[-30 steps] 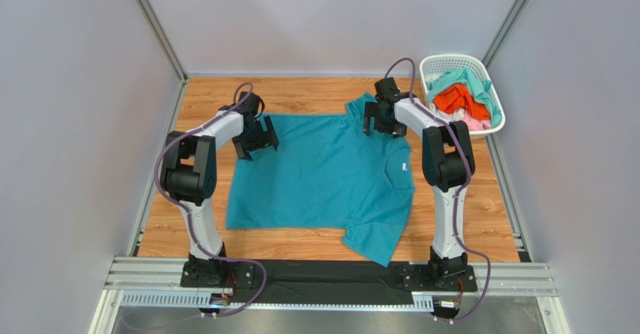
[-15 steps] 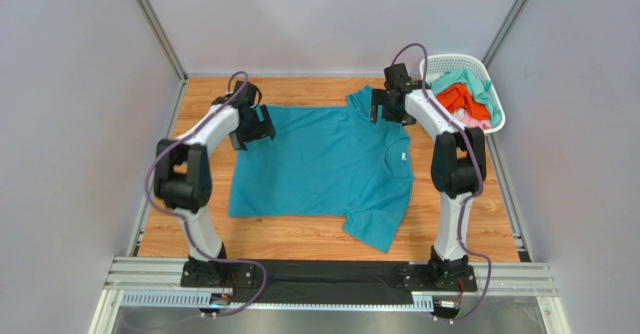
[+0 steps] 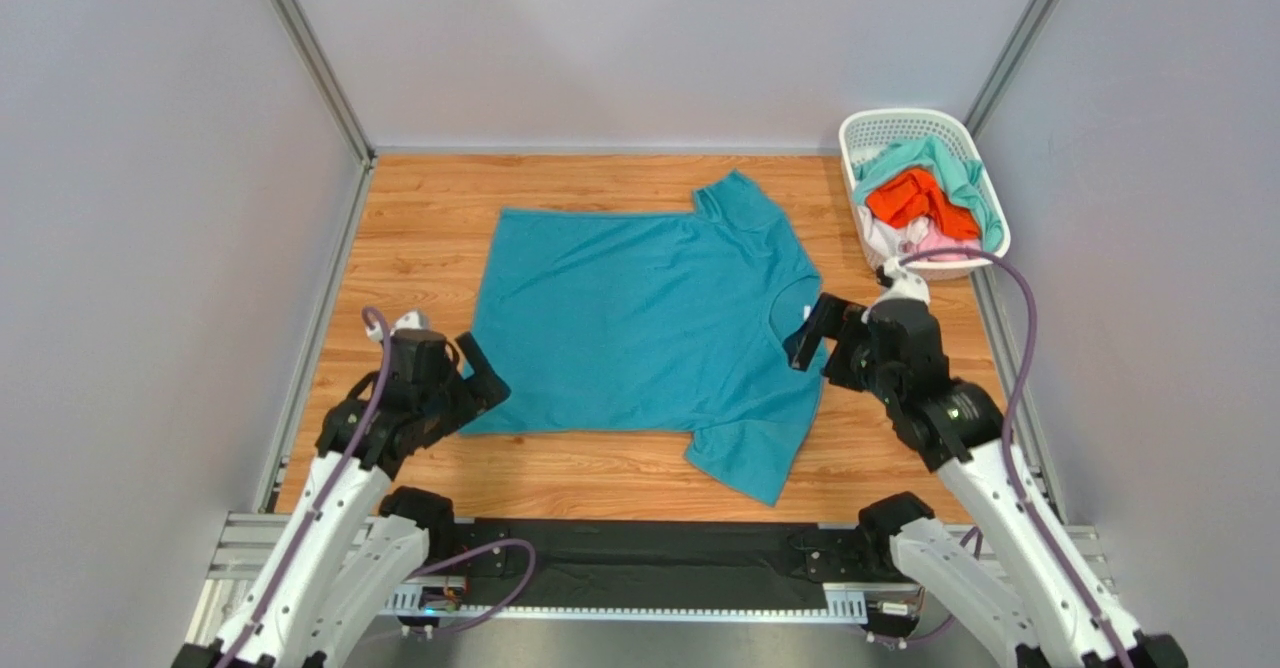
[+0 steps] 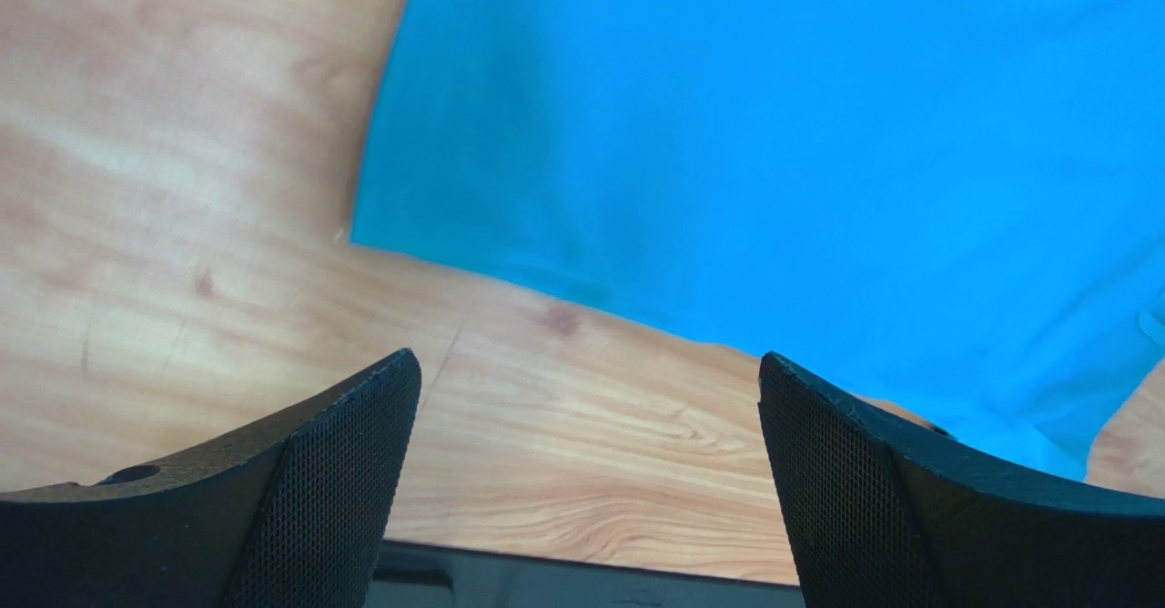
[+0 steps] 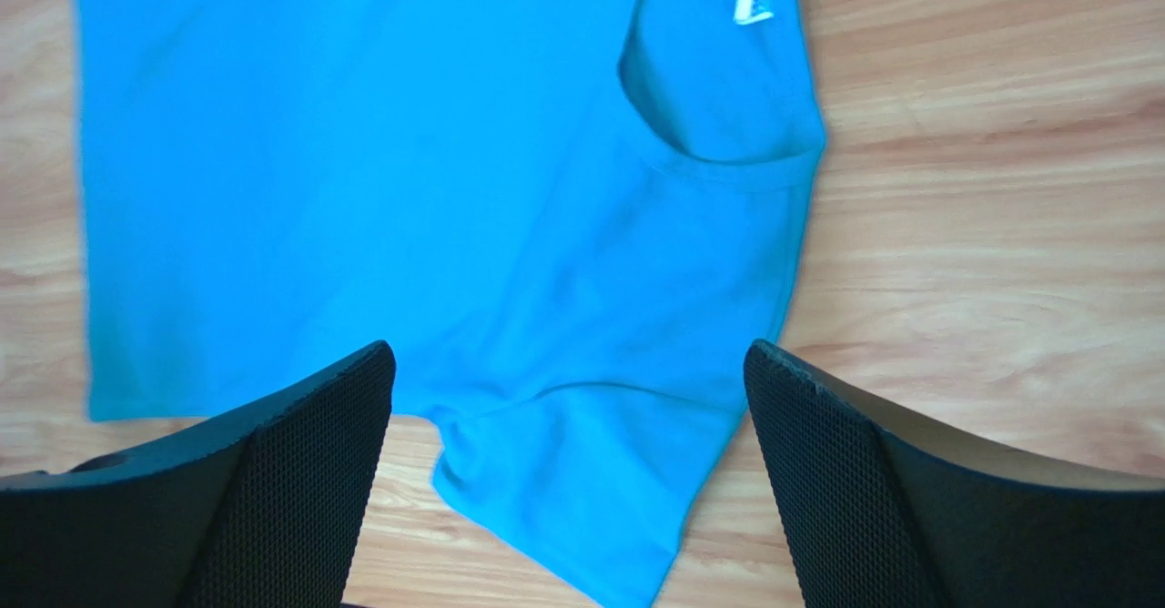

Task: Fold and stack the t-shirts
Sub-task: Flatten the tshirt out, then fold the tshirt

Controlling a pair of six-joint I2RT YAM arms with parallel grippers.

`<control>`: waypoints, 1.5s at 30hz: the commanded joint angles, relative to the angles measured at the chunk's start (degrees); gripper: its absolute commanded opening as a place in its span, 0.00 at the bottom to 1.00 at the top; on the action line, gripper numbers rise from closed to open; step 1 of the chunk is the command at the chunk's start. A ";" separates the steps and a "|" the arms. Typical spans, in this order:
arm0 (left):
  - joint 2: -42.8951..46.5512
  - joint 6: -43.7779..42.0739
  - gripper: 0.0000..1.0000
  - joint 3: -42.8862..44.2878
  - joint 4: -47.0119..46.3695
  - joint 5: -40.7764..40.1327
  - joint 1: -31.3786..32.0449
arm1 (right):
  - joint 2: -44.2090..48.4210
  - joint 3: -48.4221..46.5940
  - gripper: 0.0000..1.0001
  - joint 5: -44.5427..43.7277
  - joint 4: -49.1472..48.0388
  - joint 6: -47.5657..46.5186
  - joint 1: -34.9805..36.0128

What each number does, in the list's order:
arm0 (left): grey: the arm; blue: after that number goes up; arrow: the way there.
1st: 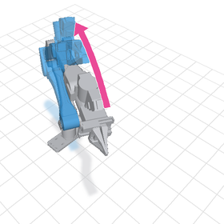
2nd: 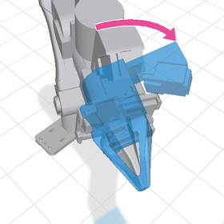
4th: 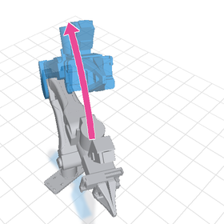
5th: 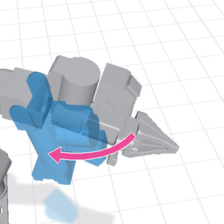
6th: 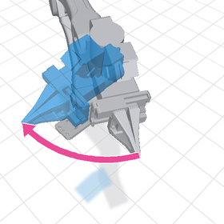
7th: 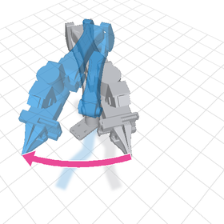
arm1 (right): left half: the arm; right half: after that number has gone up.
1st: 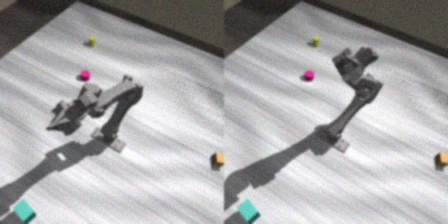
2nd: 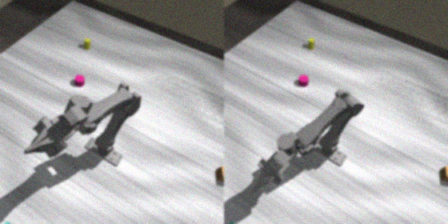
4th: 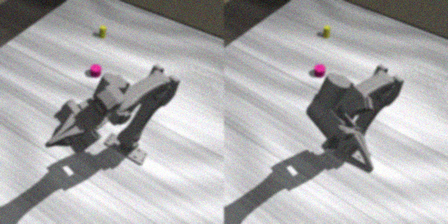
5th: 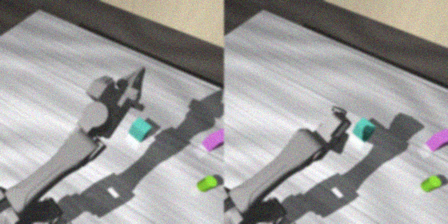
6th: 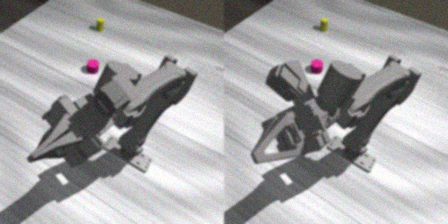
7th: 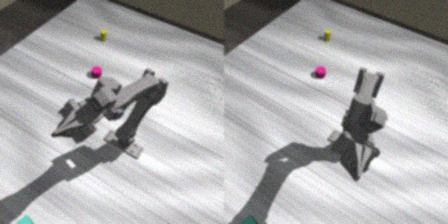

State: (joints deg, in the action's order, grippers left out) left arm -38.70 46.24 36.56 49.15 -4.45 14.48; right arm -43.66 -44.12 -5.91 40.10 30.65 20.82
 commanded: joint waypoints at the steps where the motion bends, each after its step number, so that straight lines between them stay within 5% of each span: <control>1: 6.35 8.85 1.00 -3.51 5.78 -5.04 -0.24 | 11.20 6.83 1.00 4.06 -5.20 6.96 0.10; 6: 9.26 13.79 1.00 -7.02 6.49 -7.76 -0.24 | 22.73 14.84 1.00 1.26 -7.23 11.52 0.10; 11: 2.60 14.05 1.00 -8.16 4.56 -11.37 -0.33 | 27.05 17.05 1.00 0.02 -6.88 9.16 0.10; 16: -4.54 16.60 0.93 -9.13 2.19 -13.39 -0.33 | 23.80 15.91 1.00 -1.03 -5.47 6.27 0.10; 30: -7.53 14.94 0.83 -11.86 -6.33 -12.87 -4.37 | 13.25 17.13 1.00 0.02 -10.91 5.56 0.10; 45: -19.92 14.93 0.55 -11.24 -12.50 -9.88 -5.69 | 11.84 18.37 1.00 -4.02 -12.32 4.24 0.10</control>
State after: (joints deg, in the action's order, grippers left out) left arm -56.95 60.77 26.02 39.24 -16.58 9.21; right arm -31.55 -26.06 -8.08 30.50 35.92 20.82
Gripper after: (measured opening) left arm 0.572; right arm 0.998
